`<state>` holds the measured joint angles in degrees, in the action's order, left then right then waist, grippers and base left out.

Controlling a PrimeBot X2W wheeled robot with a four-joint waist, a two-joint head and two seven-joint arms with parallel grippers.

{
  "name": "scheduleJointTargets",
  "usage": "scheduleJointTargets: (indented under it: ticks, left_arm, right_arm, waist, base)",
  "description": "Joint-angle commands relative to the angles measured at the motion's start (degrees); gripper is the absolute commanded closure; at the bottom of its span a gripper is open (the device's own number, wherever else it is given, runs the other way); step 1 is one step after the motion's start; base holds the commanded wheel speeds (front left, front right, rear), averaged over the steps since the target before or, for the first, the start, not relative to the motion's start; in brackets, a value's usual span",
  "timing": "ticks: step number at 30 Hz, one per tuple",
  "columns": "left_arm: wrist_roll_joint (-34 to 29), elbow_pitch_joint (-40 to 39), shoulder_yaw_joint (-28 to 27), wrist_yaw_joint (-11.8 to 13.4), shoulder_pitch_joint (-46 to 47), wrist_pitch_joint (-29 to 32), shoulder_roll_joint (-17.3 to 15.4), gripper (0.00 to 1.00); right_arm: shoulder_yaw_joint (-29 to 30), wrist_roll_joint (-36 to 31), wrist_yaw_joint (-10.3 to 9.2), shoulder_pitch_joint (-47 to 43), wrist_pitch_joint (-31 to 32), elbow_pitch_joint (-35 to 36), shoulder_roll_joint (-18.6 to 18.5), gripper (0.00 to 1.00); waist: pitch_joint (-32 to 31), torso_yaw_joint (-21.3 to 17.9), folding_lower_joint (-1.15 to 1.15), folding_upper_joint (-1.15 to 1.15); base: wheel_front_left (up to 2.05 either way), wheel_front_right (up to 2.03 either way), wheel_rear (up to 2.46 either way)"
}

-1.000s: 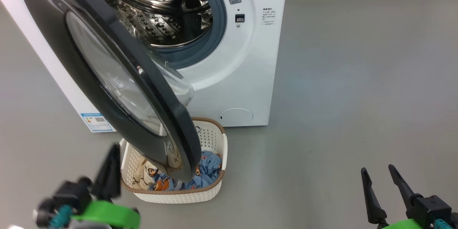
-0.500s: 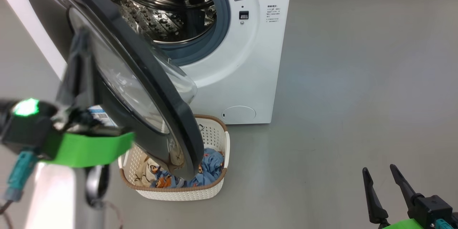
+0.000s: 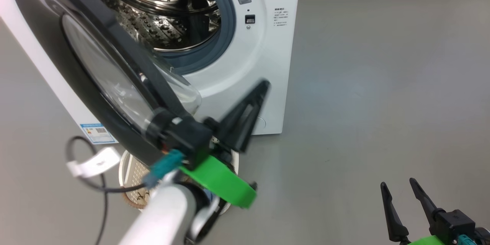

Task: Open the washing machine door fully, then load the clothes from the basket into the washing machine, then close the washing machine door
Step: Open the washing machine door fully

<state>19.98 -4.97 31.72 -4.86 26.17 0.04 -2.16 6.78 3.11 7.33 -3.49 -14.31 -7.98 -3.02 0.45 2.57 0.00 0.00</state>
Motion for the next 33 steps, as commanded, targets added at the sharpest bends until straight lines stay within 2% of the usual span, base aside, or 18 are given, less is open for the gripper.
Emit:
scheduleJointTargets:
  ticks: [1, 9, 20, 33]
  left_arm:
    - [1.4, 0.59, 0.38, 0.73, 0.24, 1.06, -0.74, 1.0]
    - [2.21, 7.34, 3.93, 4.01, -2.31, 3.51, -0.83, 1.0]
    - [2.13, 13.73, 1.09, 7.2, -3.0, 1.64, -2.2, 1.0]
    - [2.78, 19.95, -1.37, 9.01, -2.21, -1.67, -2.89, 1.0]
  right_arm:
    - [-1.59, -0.19, 0.16, 1.73, -0.69, 1.05, -0.78, 0.0]
    - [-1.42, 0.12, 0.16, 1.37, -0.69, 0.86, -0.73, 0.0]
    - [-1.19, 0.25, 0.16, 1.18, -0.69, 1.12, -0.55, 0.0]
    - [-1.0, 0.55, 0.16, 1.41, -0.69, 1.23, -0.44, 0.0]
  waist:
    - [-0.16, -0.39, 0.0, 0.0]
    - [-0.49, -0.7, 0.0, 0.0]
    - [-0.43, -0.39, 0.0, 0.0]
    - [-0.04, -0.49, 0.0, 0.0]
  base:
    - [0.0, 0.0, 0.0]
    - [0.0, 0.0, 0.0]
    - [0.0, 0.0, 0.0]
    - [0.0, 0.0, 0.0]
